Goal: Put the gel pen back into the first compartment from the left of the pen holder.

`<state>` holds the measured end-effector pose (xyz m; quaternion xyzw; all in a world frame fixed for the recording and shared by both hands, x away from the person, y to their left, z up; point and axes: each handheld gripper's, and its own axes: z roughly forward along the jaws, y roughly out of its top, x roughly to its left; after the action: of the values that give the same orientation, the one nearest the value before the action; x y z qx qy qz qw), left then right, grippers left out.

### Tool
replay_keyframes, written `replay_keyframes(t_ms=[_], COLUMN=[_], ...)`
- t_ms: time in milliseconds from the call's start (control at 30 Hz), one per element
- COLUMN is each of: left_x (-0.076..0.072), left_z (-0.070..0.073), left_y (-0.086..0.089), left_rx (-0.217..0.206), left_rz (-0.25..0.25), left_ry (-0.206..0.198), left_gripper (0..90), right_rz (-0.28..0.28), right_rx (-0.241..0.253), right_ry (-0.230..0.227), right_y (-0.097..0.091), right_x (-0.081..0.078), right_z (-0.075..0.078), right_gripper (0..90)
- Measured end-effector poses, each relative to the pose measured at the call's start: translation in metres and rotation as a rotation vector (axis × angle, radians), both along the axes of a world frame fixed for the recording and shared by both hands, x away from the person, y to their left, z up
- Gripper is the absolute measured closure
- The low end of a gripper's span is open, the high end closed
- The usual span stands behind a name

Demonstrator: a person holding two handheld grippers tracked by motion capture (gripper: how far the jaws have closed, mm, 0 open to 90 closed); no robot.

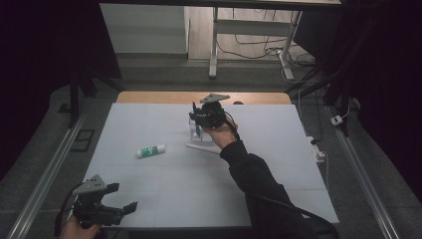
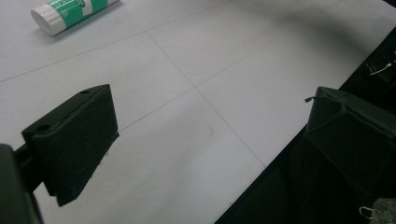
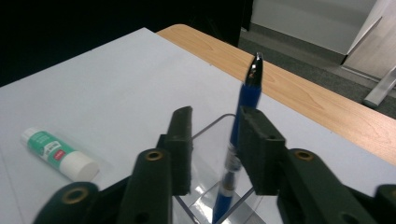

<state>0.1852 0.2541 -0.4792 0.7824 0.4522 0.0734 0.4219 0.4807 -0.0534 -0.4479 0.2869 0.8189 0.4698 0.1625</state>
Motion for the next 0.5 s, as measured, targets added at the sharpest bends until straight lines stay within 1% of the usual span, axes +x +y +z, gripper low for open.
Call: replay_keyframes(t_ms=[33,67,100,133,167,200,233,267,300,333,367,400,433,500], left_x=[0.000,0.000,0.000,0.000,-0.001,-0.001,-0.001,-0.001,-0.001,0.000,0.000,0.000,0.000,0.000], left_z=[0.000,0.000,0.000,0.000,0.000,0.000,0.000,0.000,0.000,0.000,0.000,0.000,0.000,0.000], left_y=[0.000,0.000,0.000,0.000,0.000,0.000,0.000,0.000,0.000,0.000,0.000,0.000,0.000,0.000], left_rx=[-0.002,-0.003,-0.005,-0.005,-0.004,-0.005,-0.004,-0.005,-0.004,-0.004,-0.002,-0.002,-0.002,-0.004], left_rz=[0.000,0.001,0.001,0.001,0.000,0.000,0.000,-0.001,-0.002,-0.002,-0.003,-0.003,-0.003,-0.001], left_ry=[0.000,-0.001,-0.002,-0.004,-0.006,-0.005,-0.006,-0.005,-0.005,-0.004,-0.004,-0.004,-0.004,-0.005], left_gripper=[2.2,2.1,2.1,1.8,1.8,1.7,1.7,1.6,1.6,1.7,1.6,1.6,1.6,1.7], right_rz=[0.000,0.002,0.005,0.012,0.012,0.013,0.013,0.025,0.025,0.029,0.041,0.048,0.048,0.055], right_rx=[0.000,-0.008,-0.005,-0.017,-0.017,-0.027,-0.027,-0.034,-0.034,-0.035,-0.028,-0.033,-0.033,-0.036], right_ry=[0.000,-0.002,0.000,0.007,0.007,0.011,0.011,0.023,0.023,0.028,0.040,0.048,0.048,0.056], right_y=[0.000,0.000,0.000,-0.001,-0.001,-0.003,-0.003,-0.005,-0.005,-0.006,-0.007,-0.009,-0.009,-0.011], right_x=[0.000,-0.001,-0.002,-0.005,-0.005,-0.008,-0.008,-0.010,-0.010,-0.011,-0.014,-0.015,-0.015,-0.018], right_z=[0.000,0.002,0.003,0.006,0.006,0.009,0.009,0.011,0.011,0.012,0.014,0.015,0.015,0.017], right_gripper=[61.0,58.9,56.6,52.6,52.6,48.3,48.3,44.5,44.5,41.8,37.2,34.7,34.7,30.4])
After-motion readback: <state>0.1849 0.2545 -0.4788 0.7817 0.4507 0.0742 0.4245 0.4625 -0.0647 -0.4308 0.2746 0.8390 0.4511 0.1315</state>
